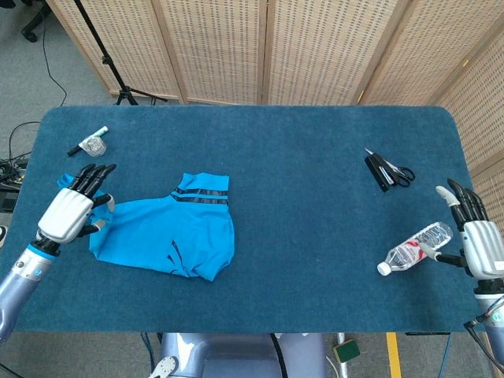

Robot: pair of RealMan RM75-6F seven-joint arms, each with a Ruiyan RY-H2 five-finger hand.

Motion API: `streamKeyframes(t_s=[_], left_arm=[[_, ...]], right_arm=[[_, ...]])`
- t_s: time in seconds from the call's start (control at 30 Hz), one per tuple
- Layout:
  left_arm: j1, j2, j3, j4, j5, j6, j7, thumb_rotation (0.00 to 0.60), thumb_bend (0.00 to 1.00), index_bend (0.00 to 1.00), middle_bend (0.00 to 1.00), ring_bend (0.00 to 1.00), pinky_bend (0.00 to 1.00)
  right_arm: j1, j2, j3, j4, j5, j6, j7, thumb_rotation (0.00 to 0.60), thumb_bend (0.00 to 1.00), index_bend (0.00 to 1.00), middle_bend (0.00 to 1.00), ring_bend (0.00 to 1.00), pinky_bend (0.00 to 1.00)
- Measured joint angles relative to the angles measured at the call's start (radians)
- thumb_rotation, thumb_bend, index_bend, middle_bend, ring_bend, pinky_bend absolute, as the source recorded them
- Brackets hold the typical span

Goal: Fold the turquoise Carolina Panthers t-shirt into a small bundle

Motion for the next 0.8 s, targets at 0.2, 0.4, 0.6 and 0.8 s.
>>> streamKeyframes(t_s=[0.2, 0.4, 0.6, 0.8], left_arm=[[-0.054, -0.007, 0.012, -0.083, 0.065, -0.041, 0.162, 0.600, 0.46, 0.86, 0.00, 0.00, 0.00], [-0.106, -0.051, 0.032, -0.146, 0.123, -0.104, 0.287, 0.600, 0.46, 0.86, 0.00, 0.00, 0.00], [-0.124, -0.102, 0.052, -0.167, 0.156, -0.122, 0.352, 0.600, 0.46, 0.86, 0.00, 0.00, 0.00], [-0.141, -0.171, 0.067, -0.161, 0.181, -0.135, 0.386, 0.600, 0.45, 0.86, 0.00, 0.00, 0.00]], right_arm=[[0.001, 0.002, 0.001, 0.001, -0.001, 0.000, 0.007, 0.600, 0.00, 0.00, 0.00, 0.00, 0.00], [0.000, 0.003, 0.001, 0.001, -0.001, 0.000, 0.012, 0.600, 0.00, 0.00, 0.00, 0.00, 0.00], [0.000, 0.006, 0.002, 0.002, 0.000, -0.001, 0.021, 0.600, 0.00, 0.00, 0.00, 0.00, 0.00], [0.000, 0.007, 0.003, 0.003, 0.002, -0.003, 0.025, 0.600, 0.00, 0.00, 0.00, 0.00, 0.00]])
